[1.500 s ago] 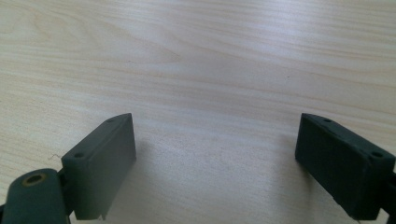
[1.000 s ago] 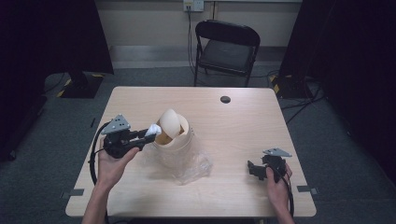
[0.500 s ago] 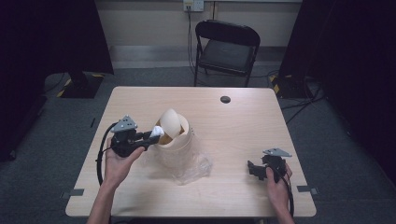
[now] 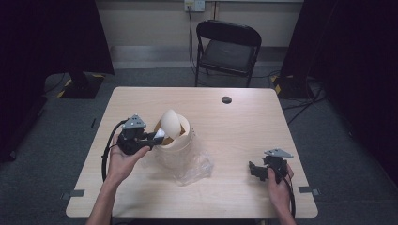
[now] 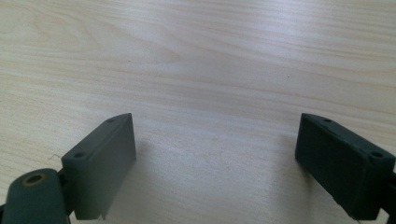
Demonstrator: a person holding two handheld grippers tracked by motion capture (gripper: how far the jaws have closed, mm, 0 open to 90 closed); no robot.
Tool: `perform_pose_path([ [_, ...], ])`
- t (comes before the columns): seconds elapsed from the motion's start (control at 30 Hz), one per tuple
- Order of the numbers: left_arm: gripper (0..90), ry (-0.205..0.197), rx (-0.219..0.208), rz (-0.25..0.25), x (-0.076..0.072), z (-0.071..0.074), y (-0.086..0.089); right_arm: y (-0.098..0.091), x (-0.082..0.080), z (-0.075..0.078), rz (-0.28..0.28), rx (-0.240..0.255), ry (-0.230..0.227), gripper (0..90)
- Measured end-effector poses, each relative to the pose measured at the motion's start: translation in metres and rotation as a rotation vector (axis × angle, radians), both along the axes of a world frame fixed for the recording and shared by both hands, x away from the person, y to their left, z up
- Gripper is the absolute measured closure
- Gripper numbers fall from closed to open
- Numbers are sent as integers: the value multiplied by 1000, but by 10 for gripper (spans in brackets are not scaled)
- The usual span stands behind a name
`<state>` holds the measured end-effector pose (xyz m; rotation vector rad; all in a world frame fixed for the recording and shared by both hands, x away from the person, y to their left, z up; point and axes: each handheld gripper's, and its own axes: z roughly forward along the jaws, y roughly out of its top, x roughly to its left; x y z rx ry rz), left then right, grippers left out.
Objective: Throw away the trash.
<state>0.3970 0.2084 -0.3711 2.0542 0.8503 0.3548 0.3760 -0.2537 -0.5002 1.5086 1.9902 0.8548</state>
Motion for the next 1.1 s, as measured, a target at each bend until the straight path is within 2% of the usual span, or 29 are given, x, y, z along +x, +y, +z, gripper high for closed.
perform_pose_path([
  [0.03, 704, -1, 26, 0, 1, 0, -2, 0, 0, 0, 0, 0, 0, 113],
  [0.23, 702, 20, 72, -13, 8, -2, -12, 0, 0, 0, 0, 0, 0, 114],
  [0.33, 699, 30, 80, -15, 12, -5, -16, 0, 0, 0, -1, 0, -1, 113],
  [0.53, 692, 55, 58, -9, 17, -7, -20, 0, 0, 0, 0, 0, 0, 113],
  [0.63, 685, 66, 81, -6, 20, -9, -26, 0, 0, 0, 0, 0, 0, 114],
  [0.67, 681, 57, 107, -11, 21, -10, -28, 0, 0, 0, 0, 0, 0, 114],
  [0.83, 677, 73, 128, -9, 26, -8, -34, 0, 0, 0, 0, 0, 0, 113],
  [0.93, 633, 67, 170, 4, 29, -7, -38, 0, 0, 0, 0, 0, 0, 113],
  [1.0, 544, 78, 160, 12, 30, -6, -38, 0, 0, 0, -1, -1, -1, 114],
  [1.07, 523, 60, 153, 1, 30, -5, -37, 0, 0, 0, 0, 0, 0, 114],
  [1.1, 497, 65, 147, -3, 29, -5, -38, 0, 0, 0, 0, 0, 0, 114],
])
